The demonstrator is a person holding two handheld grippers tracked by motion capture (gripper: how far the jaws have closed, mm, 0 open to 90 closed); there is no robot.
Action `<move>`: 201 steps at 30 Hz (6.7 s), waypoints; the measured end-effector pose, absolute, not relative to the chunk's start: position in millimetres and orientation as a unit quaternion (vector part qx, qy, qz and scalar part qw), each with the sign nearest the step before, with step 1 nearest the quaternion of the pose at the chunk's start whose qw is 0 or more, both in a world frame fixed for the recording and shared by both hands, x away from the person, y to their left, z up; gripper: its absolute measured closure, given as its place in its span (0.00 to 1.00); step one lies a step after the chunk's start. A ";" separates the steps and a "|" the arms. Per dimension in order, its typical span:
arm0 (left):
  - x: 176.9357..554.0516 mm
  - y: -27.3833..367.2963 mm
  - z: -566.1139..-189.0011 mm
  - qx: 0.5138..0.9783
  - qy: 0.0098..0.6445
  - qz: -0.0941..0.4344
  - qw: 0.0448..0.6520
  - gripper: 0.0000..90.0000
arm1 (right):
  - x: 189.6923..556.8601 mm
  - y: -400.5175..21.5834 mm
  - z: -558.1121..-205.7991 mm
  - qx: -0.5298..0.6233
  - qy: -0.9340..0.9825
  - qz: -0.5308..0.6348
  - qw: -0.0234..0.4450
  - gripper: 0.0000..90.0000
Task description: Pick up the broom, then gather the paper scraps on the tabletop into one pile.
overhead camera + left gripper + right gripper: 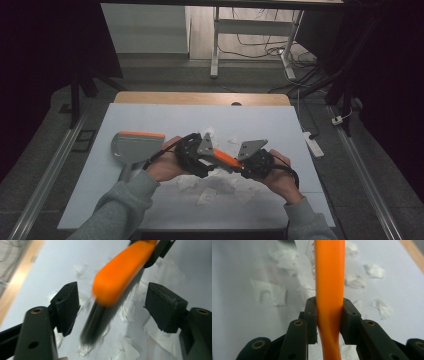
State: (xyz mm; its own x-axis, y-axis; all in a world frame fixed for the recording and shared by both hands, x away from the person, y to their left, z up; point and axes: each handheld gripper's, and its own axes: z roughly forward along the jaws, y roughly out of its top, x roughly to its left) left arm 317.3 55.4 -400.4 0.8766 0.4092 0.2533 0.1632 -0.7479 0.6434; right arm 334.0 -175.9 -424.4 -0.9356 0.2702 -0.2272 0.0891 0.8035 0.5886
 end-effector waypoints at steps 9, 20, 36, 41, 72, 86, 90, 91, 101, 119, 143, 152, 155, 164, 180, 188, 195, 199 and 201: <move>299.6 116.6 -405.5 0.873 0.264 0.192 0.362 0.30 | 343.7 -190.9 -417.6 0.130 0.916 0.354 0.139 0.79; 263.9 181.3 -449.3 0.834 0.356 0.202 0.369 0.29 | 355.7 -205.4 -413.1 0.175 0.898 0.380 0.138 0.79; 250.4 223.4 -488.8 0.804 0.421 0.195 0.372 0.28 | 367.1 -225.9 -416.4 0.245 0.878 0.378 0.162 0.79; 253.4 221.4 -492.2 0.806 0.421 0.192 0.368 0.27 | 367.1 -231.5 -417.5 0.253 0.878 0.369 0.168 0.79; 251.1 234.3 -498.9 0.805 0.419 0.189 0.377 0.26 | 442.6 -250.7 -428.2 0.407 0.890 0.144 0.145 0.79; 250.7 234.7 -498.6 0.802 0.419 0.184 0.384 0.26 | 398.5 -194.2 -442.3 0.325 0.932 0.141 0.081 0.79; 250.5 234.5 -498.2 0.802 0.420 0.183 0.384 0.26 | 386.4 -181.4 -427.7 0.294 0.935 0.178 0.085 0.79; 250.6 234.5 -498.0 0.801 0.420 0.182 0.385 0.26 | 387.2 -182.1 -422.7 0.295 0.933 0.184 0.093 0.79; 252.7 236.4 -499.2 0.799 0.425 0.182 0.384 0.26 | 442.1 -199.4 -409.1 0.345 0.904 0.195 0.161 0.79; 255.4 237.1 -504.7 0.802 0.426 0.175 0.380 0.27 | 470.0 -141.9 -452.1 0.255 0.951 0.084 0.156 0.79; 255.9 238.5 -503.3 0.800 0.427 0.176 0.384 0.27 | 520.3 -108.7 -444.2 0.249 0.942 0.139 0.180 0.79; 255.6 242.4 -504.0 0.796 0.430 0.176 0.388 0.27 | 521.3 -77.7 -457.6 0.180 0.964 0.108 0.163 0.79; 254.3 242.0 -503.4 0.796 0.429 0.177 0.387 0.27 | 509.1 -73.5 -458.0 0.152 0.970 0.086 0.171 0.79; 253.4 240.9 -502.8 0.797 0.428 0.177 0.387 0.27 | 461.0 -89.1 -456.1 0.116 0.979 0.110 0.126 0.79; 253.5 243.4 -503.1 0.793 0.436 0.176 0.388 0.27 | 444.1 -112.2 -419.1 0.144 0.957 0.210 0.139 0.79; 254.2 242.2 -503.4 0.795 0.433 0.175 0.387 0.27 | 461.6 -83.5 -423.2 0.135 0.958 0.197 0.156 0.79; 253.2 244.7 -503.2 0.792 0.435 0.176 0.391 0.27 | 488.7 -44.0 -434.6 0.120 0.965 0.166 0.165 0.79; 253.4 247.7 -504.0 0.790 0.438 0.175 0.393 0.27 | 496.7 -28.5 -445.4 0.101 0.970 0.135 0.173 0.79; 253.5 248.9 -504.2 0.789 0.439 0.175 0.393 0.27 | 498.4 -24.1 -451.8 0.094 0.974 0.124 0.166 0.79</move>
State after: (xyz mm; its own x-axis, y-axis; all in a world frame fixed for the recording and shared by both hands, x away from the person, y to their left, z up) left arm 253.5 248.9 -504.2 0.5531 0.8303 -0.0689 0.5546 -0.3053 0.7741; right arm 498.4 -24.1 -451.8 -0.9270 0.2242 -0.3006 0.1420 0.9518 0.2719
